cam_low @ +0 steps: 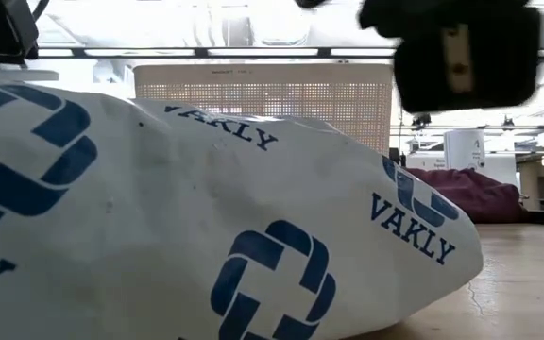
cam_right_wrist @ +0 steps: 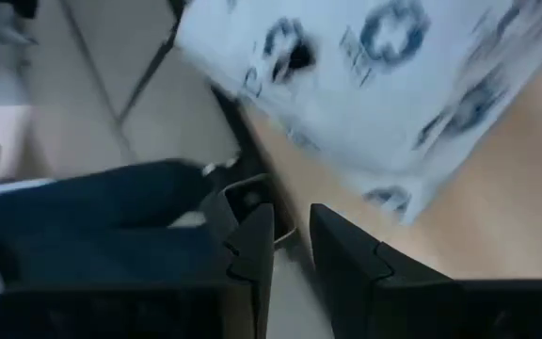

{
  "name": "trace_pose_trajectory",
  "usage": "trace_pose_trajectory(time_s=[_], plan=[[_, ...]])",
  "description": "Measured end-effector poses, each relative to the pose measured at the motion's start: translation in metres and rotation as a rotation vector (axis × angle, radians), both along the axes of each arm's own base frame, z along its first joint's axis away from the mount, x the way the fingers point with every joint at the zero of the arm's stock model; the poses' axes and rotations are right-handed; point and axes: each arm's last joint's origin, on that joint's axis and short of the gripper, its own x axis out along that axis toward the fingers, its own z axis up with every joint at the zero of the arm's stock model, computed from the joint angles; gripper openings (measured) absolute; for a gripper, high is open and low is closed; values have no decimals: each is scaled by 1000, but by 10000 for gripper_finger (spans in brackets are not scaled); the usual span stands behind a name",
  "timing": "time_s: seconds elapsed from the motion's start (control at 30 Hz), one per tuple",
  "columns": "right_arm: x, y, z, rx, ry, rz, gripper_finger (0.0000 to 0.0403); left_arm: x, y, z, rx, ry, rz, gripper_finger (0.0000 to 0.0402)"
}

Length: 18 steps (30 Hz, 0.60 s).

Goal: Pick & place medical supplies in basket/bin
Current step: Put the mailer bag into the white bin

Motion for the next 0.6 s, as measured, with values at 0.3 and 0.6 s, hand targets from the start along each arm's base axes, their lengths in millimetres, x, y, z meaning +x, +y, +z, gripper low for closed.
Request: trace_pose_trajectory(time_s=[0.3,0.6], plan=[[-15,6,9,-326,-17,163,126,1,2,-5,89,-39,69,16],[-21,18,9,-425,-98,246,230,3,3,-2,156,-102,67,111]])
